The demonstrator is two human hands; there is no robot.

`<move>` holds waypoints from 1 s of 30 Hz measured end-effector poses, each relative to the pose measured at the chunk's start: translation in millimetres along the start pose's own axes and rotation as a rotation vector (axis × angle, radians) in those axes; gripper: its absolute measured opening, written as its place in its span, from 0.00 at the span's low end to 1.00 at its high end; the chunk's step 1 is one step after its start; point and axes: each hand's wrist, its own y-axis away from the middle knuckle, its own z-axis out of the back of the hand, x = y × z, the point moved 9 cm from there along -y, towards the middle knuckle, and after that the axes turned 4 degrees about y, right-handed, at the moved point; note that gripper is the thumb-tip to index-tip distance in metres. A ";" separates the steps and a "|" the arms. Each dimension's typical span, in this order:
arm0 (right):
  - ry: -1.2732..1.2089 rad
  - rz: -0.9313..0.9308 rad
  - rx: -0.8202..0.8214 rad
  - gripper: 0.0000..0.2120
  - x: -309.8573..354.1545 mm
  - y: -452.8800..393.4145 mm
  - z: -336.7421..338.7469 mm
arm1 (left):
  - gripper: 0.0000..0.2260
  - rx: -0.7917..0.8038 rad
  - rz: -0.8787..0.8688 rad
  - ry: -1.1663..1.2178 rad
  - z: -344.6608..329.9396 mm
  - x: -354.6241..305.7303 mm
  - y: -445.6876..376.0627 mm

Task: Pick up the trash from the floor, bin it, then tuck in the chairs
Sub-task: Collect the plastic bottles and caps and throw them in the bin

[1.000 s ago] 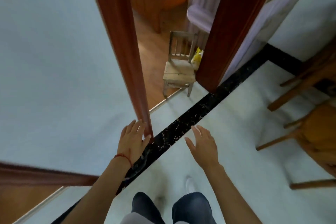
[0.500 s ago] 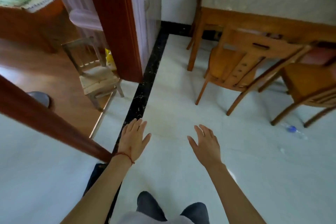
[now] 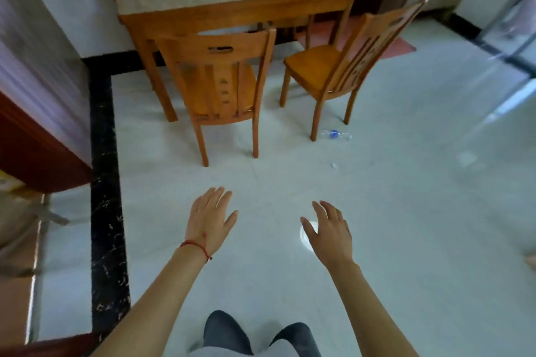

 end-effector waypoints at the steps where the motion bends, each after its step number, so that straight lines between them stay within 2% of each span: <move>1: 0.003 -0.031 -0.012 0.24 -18.3 1.7 5.0 | 0.31 0.018 -0.027 -0.010 -8.0 -16.2 -7.7; 5: 0.003 -0.145 -0.037 0.25 -85.7 13.0 24.4 | 0.29 0.063 -0.130 -0.031 -37.3 -76.9 -32.4; 9: -0.019 -0.275 -0.078 0.25 -143.9 20.3 44.7 | 0.32 0.103 -0.253 -0.050 -63.5 -137.1 -54.1; 15: -0.039 -0.384 -0.103 0.25 -193.6 5.5 57.3 | 0.27 0.156 -0.360 -0.077 -90.6 -194.2 -95.9; 22: -0.048 -0.439 -0.099 0.25 -231.8 -67.6 61.7 | 0.22 0.159 -0.418 -0.079 -112.8 -226.3 -184.9; 30: -0.070 -0.489 -0.096 0.25 -262.2 -178.5 83.5 | 0.23 0.203 -0.436 -0.078 -119.3 -265.5 -311.0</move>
